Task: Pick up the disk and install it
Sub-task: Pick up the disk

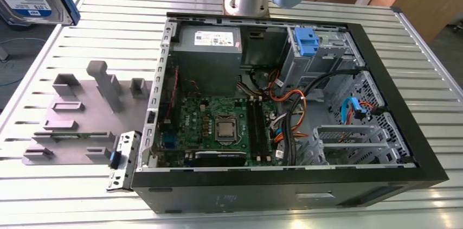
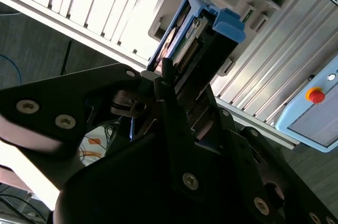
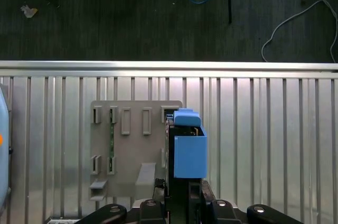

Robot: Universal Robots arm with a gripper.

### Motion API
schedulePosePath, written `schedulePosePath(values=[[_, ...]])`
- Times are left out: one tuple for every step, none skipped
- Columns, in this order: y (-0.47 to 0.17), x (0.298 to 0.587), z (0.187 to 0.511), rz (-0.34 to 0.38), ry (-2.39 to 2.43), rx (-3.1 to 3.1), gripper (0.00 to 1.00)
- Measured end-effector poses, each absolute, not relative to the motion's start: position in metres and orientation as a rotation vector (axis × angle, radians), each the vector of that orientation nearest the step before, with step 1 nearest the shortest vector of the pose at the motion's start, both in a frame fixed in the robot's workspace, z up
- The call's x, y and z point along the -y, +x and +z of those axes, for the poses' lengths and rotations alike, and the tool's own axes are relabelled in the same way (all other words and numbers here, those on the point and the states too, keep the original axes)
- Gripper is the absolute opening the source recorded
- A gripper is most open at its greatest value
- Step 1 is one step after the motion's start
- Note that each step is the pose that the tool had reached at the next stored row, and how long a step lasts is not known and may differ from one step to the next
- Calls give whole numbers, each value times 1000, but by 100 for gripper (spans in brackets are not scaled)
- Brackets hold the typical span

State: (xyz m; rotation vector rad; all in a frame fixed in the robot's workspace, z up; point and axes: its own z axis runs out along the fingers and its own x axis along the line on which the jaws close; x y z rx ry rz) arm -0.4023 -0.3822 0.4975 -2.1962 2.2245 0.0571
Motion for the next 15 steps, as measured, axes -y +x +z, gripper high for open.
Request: schedulePosePath(values=[[-402, 382, 498, 57, -2196, -2224, 35], [-402, 382, 498, 57, -2196, -2225, 35], [-402, 382, 498, 57, -2196, -2225, 35], [-402, 382, 498, 57, -2196, -2225, 35], [-402, 382, 498, 57, -2196, -2224, 35], [-402, 382, 498, 57, -2196, -2225, 35], [-402, 382, 498, 57, -2196, -2225, 35], [-402, 382, 498, 57, -2196, -2225, 35], [-402, 382, 498, 57, -2196, -2225, 35], [-402, 382, 498, 57, -2196, -2225, 35], [-402, 382, 499, 57, -2196, -2225, 35], [-402, 382, 500, 57, -2196, -2225, 35], [-402, 382, 501, 57, -2196, -2225, 35], [-402, 382, 502, 57, -2196, -2225, 35], [-402, 382, 503, 57, -2196, -2225, 35]])
